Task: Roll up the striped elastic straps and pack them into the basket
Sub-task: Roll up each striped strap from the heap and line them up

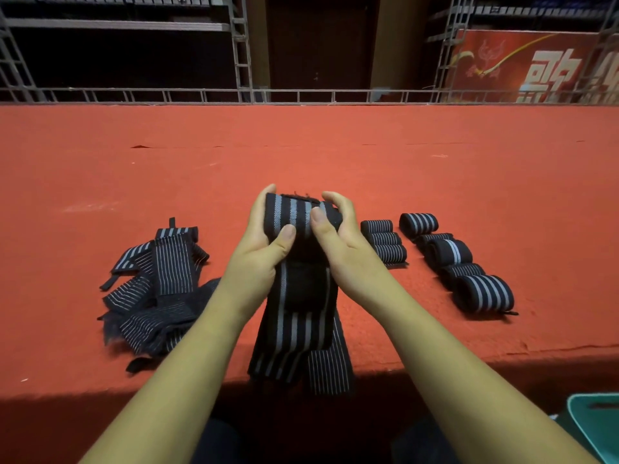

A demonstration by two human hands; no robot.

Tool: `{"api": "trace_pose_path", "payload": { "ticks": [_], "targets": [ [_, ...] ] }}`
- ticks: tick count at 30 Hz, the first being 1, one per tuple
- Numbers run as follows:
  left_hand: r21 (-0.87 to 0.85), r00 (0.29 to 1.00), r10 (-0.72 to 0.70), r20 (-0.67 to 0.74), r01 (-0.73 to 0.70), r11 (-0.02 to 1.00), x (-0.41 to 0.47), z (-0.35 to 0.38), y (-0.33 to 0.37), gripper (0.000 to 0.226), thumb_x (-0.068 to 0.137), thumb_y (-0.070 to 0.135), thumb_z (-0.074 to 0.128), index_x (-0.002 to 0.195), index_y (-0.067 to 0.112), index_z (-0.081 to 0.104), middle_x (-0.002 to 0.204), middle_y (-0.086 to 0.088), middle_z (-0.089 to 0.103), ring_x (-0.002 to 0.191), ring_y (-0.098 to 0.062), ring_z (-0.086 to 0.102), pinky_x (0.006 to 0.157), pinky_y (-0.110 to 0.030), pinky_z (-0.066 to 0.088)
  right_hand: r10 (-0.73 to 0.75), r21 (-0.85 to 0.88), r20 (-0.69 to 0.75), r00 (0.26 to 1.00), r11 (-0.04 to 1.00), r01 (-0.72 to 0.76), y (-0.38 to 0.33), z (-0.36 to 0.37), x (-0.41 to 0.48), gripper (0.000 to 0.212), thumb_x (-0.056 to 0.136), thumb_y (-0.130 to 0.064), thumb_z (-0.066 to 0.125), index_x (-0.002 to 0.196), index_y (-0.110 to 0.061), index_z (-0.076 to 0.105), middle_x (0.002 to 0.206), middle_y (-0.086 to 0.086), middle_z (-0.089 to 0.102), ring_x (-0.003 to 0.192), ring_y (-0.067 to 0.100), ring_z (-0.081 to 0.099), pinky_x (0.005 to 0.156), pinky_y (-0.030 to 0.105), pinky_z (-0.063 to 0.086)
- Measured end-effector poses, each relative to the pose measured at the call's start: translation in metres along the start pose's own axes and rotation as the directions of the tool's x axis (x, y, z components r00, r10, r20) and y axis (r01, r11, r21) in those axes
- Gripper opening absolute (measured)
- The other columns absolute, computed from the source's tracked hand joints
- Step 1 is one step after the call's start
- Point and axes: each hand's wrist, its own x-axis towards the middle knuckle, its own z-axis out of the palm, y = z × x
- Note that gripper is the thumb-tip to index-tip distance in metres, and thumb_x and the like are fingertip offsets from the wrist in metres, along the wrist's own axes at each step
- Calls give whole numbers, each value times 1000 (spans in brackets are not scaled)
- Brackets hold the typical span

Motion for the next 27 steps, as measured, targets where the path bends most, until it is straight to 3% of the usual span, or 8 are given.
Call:
{"api": "trace_pose_path", "payload": {
  "ticks": [7, 10, 13, 17, 21, 24, 27],
  "targets": [
    [203, 992, 125, 35, -129, 971, 0, -5, 2, 57, 97, 3, 53, 143, 35, 40, 128, -6, 62, 118, -20, 62, 106, -43, 48, -116, 39, -35, 993, 992, 117, 5, -2, 1, 55, 100, -11, 56, 147, -24, 31, 127, -2, 58, 110, 0, 59, 95, 15, 46],
    [191, 994, 105, 10, -105, 976, -3, -5, -2, 59, 101, 0, 51, 141, 42, 40, 115, -14, 67, 100, -21, 67, 92, -41, 56, -195, -36, -50, 979, 980, 194, 5, -5, 7, 49, 95, -6, 60, 138, -22, 42, 125, 1, 57, 112, 11, 59, 103, 31, 47],
    [104, 998, 58, 17, -60, 993, -5, -3, -3, 58, 100, 1, 53, 136, 46, 45, 107, -13, 69, 94, -23, 67, 89, -43, 57, -213, 37, -55, 975, 976, 216, 10, -6, 9, 45, 89, -6, 59, 130, -20, 47, 122, 8, 58, 113, 24, 59, 106, 47, 45],
    [-152, 995, -1, 96, 16, 988, -5, 3, 0, 35, 96, 19, 49, 126, 35, 52, 117, -7, 67, 108, -21, 63, 98, -46, 48, -196, 152, -30, 980, 968, 198, 17, -8, 7, 43, 87, -1, 56, 121, -26, 47, 112, 15, 57, 102, 19, 56, 101, 48, 46],
    [-113, 1000, 1, 20, 2, 994, -5, 11, 1, 14, 97, 42, 45, 98, 34, 57, 92, 7, 62, 88, -11, 56, 82, -37, 43, -151, 241, 15, 988, 960, 143, 19, -9, 5, 45, 79, 6, 53, 103, -31, 47, 93, 8, 51, 86, 19, 47, 78, 38, 41],
    [-57, 999, -8, -42, 6, 998, -5, 13, 0, 22, 97, 49, 50, 82, 34, 54, 77, 8, 49, 73, -10, 42, 68, -33, 35, -120, 278, 29, 992, 955, 107, 16, -9, 4, 29, 80, -6, 59, 93, -29, 47, 83, 5, 47, 79, 19, 41, 67, 35, 36],
    [-21, 999, 21, -50, -22, 1000, -6, 11, -3, 16, 97, 44, 51, 87, 33, 54, 80, -3, 41, 76, -21, 34, 68, -36, 31, -72, 301, -12, 997, 951, 72, 10, -3, 4, 17, 88, -42, 61, 85, -29, 49, 84, 4, 41, 81, 19, 36, 74, 38, 32]
  ]
}}
